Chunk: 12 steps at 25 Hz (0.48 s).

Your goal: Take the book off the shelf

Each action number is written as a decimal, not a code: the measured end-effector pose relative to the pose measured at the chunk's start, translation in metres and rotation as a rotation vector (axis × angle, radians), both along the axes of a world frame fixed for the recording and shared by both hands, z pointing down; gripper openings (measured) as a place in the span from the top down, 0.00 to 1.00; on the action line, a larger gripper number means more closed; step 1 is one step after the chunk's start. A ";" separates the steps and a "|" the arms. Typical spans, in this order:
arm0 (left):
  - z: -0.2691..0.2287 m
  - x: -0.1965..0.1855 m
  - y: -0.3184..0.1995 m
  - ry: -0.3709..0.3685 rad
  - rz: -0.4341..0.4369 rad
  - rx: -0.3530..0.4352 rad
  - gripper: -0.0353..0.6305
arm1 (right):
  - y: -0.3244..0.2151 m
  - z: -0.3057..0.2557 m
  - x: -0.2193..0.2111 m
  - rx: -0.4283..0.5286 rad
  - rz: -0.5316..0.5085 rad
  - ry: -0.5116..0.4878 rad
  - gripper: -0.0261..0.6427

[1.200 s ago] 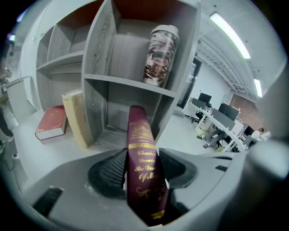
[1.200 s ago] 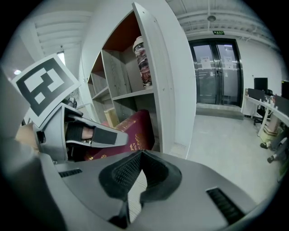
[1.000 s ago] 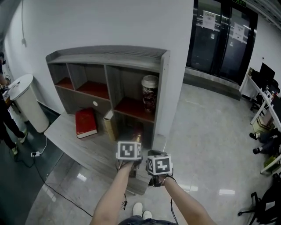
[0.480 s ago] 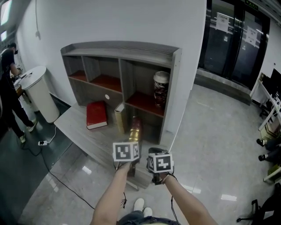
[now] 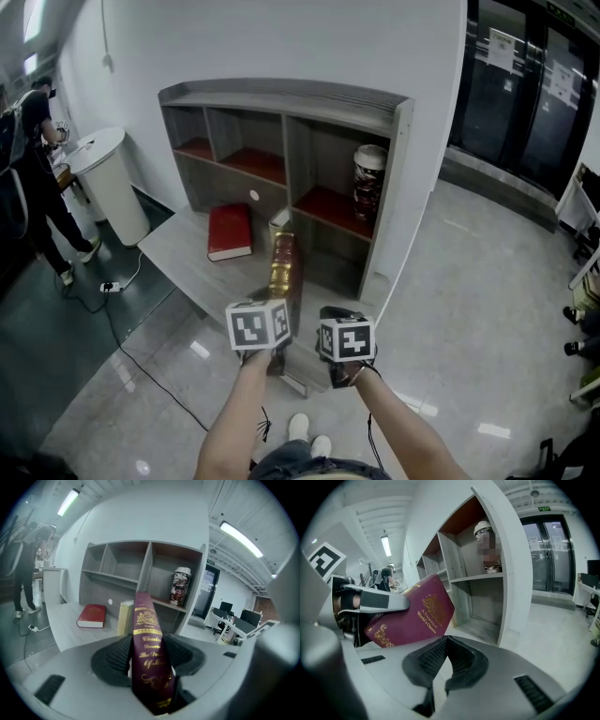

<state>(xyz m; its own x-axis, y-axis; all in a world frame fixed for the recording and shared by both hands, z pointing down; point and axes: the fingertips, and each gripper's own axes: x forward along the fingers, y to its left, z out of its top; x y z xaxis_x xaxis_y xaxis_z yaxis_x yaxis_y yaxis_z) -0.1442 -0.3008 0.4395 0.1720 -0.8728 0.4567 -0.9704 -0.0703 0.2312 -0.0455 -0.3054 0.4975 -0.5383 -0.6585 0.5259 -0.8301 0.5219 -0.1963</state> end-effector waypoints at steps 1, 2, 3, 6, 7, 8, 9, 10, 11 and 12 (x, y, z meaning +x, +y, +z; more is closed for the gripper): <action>-0.004 -0.004 0.004 0.000 -0.010 0.010 0.62 | 0.001 -0.003 -0.004 0.008 -0.012 -0.007 0.96; -0.007 -0.008 0.007 -0.001 -0.020 0.019 0.62 | 0.002 -0.006 -0.008 0.014 -0.022 -0.014 0.96; -0.010 -0.012 0.011 -0.004 -0.029 0.027 0.62 | 0.003 -0.008 -0.012 0.017 -0.031 -0.020 0.96; -0.018 -0.025 0.022 -0.023 -0.054 0.049 0.62 | 0.008 -0.013 -0.023 0.025 -0.059 -0.032 0.96; -0.020 -0.030 0.026 -0.026 -0.064 0.054 0.62 | 0.010 -0.014 -0.027 0.027 -0.069 -0.035 0.96; -0.022 -0.034 0.030 -0.026 -0.075 0.059 0.62 | 0.012 -0.015 -0.031 0.029 -0.079 -0.037 0.96; -0.024 -0.038 0.034 -0.023 -0.085 0.064 0.62 | 0.013 -0.016 -0.034 0.031 -0.087 -0.037 0.96; -0.026 -0.042 0.038 -0.023 -0.096 0.070 0.62 | 0.014 -0.017 -0.036 0.035 -0.094 -0.037 0.96; -0.028 -0.045 0.041 -0.026 -0.106 0.076 0.62 | 0.014 -0.018 -0.039 0.041 -0.099 -0.035 0.96; -0.030 -0.049 0.045 -0.031 -0.116 0.080 0.62 | 0.014 -0.020 -0.041 0.050 -0.104 -0.033 0.96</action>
